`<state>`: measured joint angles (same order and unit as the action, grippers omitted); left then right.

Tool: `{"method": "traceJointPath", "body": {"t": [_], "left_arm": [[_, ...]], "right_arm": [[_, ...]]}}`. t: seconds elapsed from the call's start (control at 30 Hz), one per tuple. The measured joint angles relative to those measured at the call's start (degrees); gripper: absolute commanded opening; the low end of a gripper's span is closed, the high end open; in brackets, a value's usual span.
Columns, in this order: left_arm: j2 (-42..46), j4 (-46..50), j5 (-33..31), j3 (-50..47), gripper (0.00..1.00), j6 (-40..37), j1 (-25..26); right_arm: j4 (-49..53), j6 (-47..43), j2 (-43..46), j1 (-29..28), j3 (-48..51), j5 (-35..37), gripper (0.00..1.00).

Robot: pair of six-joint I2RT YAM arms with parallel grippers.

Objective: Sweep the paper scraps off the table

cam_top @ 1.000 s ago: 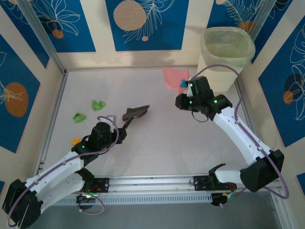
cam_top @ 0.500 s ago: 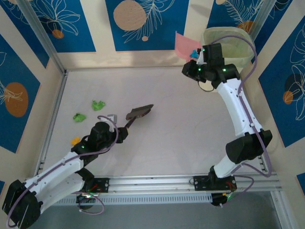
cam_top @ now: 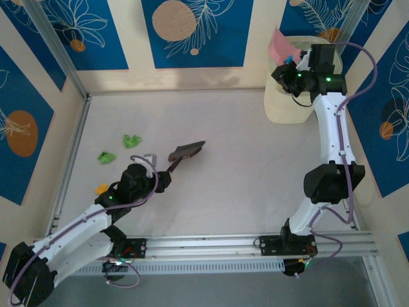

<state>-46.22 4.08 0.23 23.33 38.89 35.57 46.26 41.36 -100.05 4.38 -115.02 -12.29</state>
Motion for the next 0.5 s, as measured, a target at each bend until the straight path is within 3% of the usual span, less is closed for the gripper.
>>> {"method": "traceJointPath", "body": {"t": [0.5], "left_arm": [[-2.4,-0.9,-0.7,0.0,0.00,-0.7,0.0]], "right_arm": [[-11.9,16.2,-3.8,9.1,1.9,-17.0,0.00]]}}
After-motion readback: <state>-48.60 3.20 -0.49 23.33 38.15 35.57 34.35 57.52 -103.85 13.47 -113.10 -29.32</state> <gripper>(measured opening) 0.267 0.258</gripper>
